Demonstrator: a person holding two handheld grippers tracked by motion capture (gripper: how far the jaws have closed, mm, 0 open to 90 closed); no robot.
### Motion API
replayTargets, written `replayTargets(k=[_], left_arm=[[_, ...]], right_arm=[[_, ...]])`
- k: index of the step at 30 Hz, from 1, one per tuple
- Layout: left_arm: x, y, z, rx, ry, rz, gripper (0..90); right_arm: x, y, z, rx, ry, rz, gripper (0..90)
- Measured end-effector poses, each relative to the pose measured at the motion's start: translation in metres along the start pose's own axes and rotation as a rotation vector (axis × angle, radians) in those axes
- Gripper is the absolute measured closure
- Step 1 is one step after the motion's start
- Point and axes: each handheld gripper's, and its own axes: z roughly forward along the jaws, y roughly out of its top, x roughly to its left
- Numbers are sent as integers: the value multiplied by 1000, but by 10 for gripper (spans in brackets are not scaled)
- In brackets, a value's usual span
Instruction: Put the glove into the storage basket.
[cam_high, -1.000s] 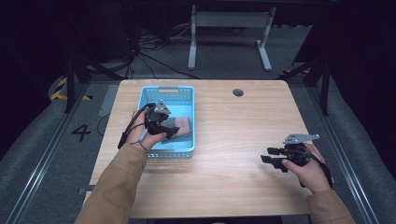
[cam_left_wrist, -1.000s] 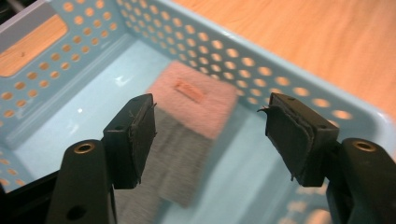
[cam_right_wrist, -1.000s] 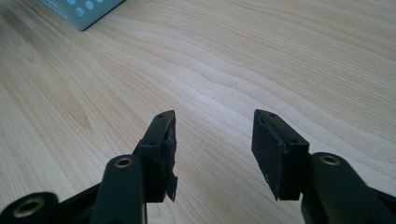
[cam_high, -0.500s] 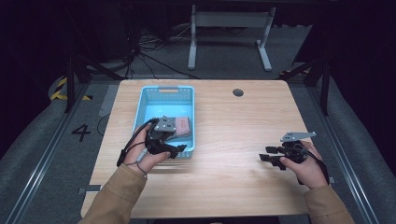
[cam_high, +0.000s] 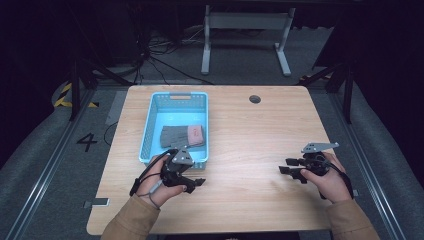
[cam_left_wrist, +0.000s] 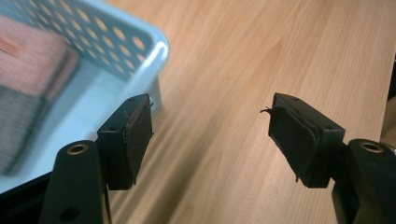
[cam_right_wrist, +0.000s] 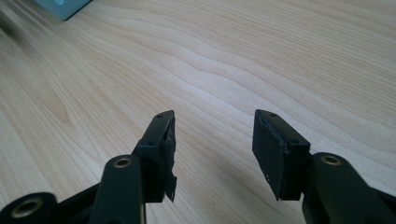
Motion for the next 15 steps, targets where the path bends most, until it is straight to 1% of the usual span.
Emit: replayTargets(k=[1, 3, 5, 6, 7, 9, 11, 13, 15], left_arm=[[-1, -3, 4, 11, -1, 1, 307], [-1, -9, 11, 18, -8, -5, 305], [-2, -13, 15, 14, -10, -14, 305], [-2, -17, 18, 7, -5, -19, 306], [-2, -19, 19, 0, -1, -14, 311], [-2, -24, 22, 3, 21, -6, 312], [-1, -32, 26, 5, 36, -9, 315], [0, -39, 30, 11, 25, -35, 317], [2, -43, 34, 19, 38, -46, 321]], right_arm=[[0, 0, 0, 3, -2, 1, 502], [-1, -1, 2, 8, 0, 2, 501], [-2, -2, 2, 10, -3, 5, 499], [-2, -2, 3, 10, -4, 5, 499], [-3, -3, 3, 11, -3, 5, 496], [-3, -3, 3, 12, -6, 9, 495], [-3, -4, 3, 14, -6, 6, 495], [-4, -5, 4, 14, -8, 10, 494], [-4, -6, 5, 15, -9, 11, 493]])
